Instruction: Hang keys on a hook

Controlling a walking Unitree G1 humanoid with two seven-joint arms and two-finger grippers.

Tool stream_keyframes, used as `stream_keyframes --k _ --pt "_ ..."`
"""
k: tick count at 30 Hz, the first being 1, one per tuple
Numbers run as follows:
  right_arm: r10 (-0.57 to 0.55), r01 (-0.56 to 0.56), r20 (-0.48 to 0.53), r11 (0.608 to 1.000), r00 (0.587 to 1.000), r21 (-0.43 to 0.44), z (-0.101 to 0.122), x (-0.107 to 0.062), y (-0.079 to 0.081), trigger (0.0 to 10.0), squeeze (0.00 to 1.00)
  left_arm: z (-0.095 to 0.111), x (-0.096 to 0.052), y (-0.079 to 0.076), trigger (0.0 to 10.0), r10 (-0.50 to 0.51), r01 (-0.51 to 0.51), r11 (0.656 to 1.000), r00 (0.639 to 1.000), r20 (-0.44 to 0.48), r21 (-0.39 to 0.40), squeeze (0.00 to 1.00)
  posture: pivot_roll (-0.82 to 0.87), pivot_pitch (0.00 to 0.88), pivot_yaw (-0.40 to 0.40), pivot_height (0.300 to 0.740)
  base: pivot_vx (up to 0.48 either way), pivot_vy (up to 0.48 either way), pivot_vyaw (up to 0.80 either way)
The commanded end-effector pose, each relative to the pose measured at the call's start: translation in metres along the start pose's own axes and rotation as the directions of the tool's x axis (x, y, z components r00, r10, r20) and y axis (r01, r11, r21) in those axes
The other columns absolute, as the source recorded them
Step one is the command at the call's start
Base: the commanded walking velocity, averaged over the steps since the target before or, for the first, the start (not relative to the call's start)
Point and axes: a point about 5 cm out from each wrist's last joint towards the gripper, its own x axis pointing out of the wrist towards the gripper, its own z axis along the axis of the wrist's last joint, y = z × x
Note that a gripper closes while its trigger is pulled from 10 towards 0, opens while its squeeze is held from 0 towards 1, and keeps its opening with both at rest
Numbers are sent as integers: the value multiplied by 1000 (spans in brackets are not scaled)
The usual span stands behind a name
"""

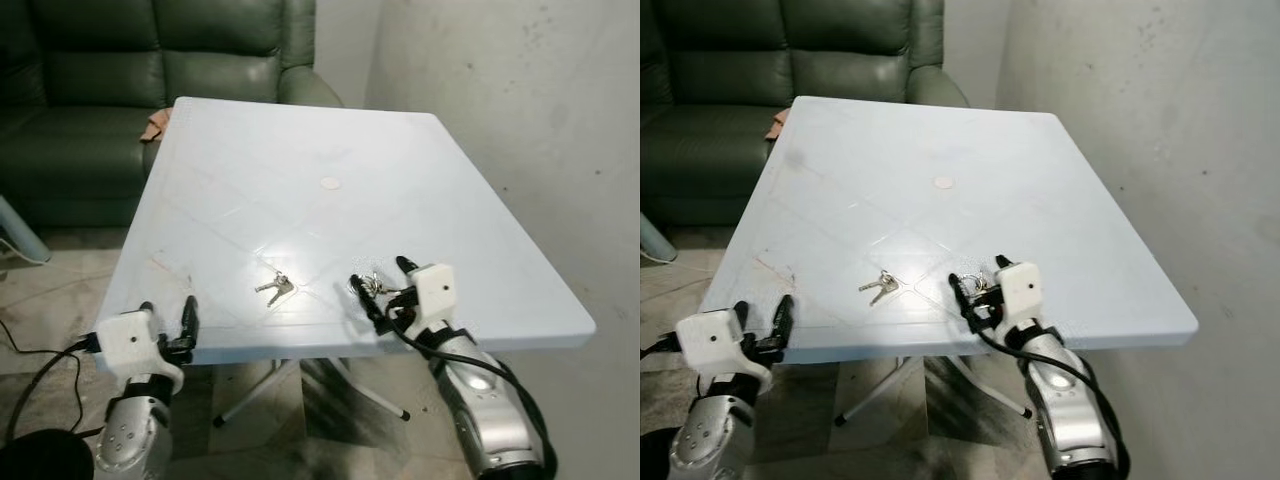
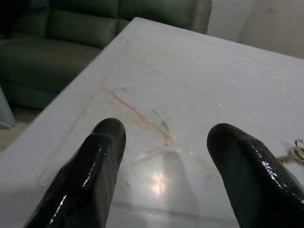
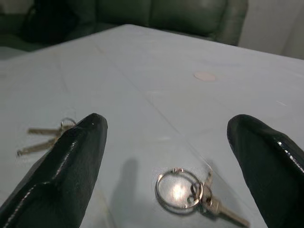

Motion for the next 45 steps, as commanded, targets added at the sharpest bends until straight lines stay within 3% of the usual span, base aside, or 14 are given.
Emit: stream_keyframes --k 1,13,22,34,38,45 --pt "-15 15 0 1000 1000 -15 3 -2 -9 10000 0 4 1 -8 10000 -19 19 1000 1000 14 -13 0 -26 0 -70 732 262 0 0" --pt "-8 8 -5 1000 1000 -15 3 -1 -8 10000 0 5 2 -8 10000 -18 18 1000 1000 20 -18 0 -27 0 -70 732 263 0 0" --pt "36 -37 -21 999 999 -33 2 -1 -7 10000 0 5 3 -11 10000 -6 6 1000 1000 25 8 0 -29 0 -68 732 0 0 0" --pt "100 -104 -50 990 994 -95 5 1 -19 10000 0 3 1 -18 10000 -66 66 998 998 15 14 0 -35 0 -64 732 0 0 0" --pt "190 -207 -121 966 974 -152 9 11 -36 10000 0 0 -5 -37 10000 -194 194 980 981 -1 41 0 -25 0 -76 732 0 0 0" --pt "287 -313 -158 933 945 -180 14 22 -39 10000 0 -6 -12 -54 10000 -297 298 951 954 -32 83 0 -23 18 -80 732 0 0 0"
